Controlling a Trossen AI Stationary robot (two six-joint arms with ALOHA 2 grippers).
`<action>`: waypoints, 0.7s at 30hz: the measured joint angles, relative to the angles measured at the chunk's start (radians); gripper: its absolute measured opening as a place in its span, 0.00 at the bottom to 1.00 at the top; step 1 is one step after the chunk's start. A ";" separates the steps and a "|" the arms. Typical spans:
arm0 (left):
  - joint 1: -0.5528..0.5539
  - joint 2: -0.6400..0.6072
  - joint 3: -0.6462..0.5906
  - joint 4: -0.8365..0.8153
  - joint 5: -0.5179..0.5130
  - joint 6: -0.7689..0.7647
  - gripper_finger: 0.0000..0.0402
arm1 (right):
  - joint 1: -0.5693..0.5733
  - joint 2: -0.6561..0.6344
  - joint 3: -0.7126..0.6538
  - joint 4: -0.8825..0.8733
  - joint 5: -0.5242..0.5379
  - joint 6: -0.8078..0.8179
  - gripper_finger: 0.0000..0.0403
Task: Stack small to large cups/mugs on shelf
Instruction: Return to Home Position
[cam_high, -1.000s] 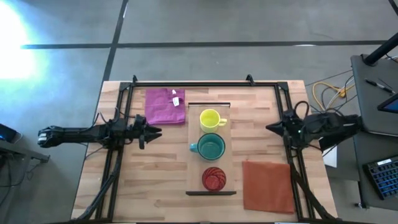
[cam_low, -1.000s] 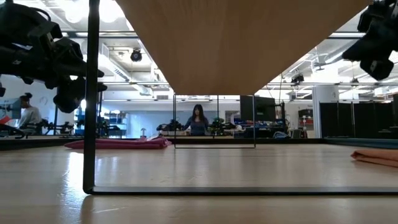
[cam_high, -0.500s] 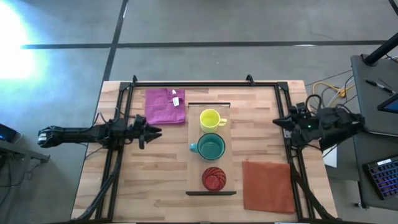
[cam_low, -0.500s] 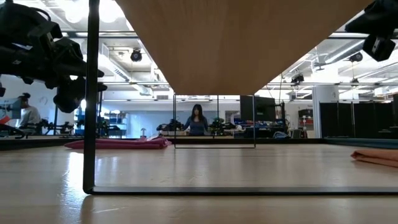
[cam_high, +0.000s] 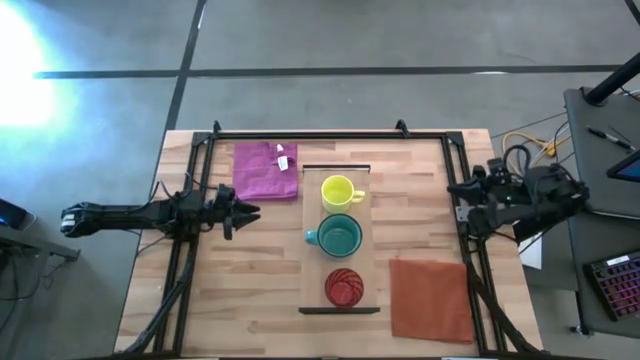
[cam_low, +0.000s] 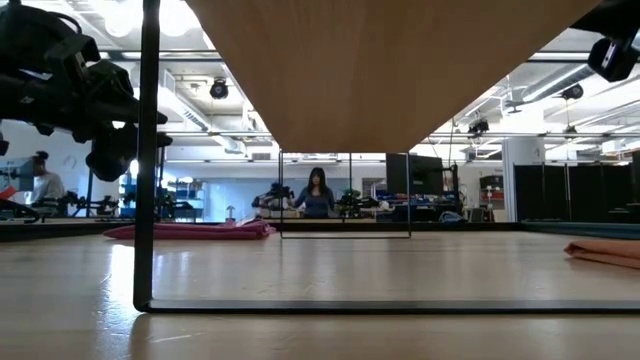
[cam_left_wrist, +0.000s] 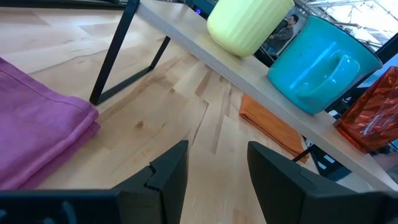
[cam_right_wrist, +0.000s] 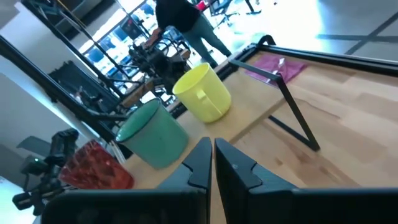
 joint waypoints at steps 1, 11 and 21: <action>0.000 0.000 0.000 0.000 0.000 0.000 0.38 | 0.000 0.000 0.004 0.000 0.000 0.000 0.03; 0.000 0.000 0.000 0.000 0.000 0.000 0.37 | 0.000 0.000 0.023 0.001 0.000 0.000 0.03; 0.000 0.000 0.000 0.000 0.000 0.000 0.37 | 0.000 0.000 0.022 0.002 0.000 0.000 0.03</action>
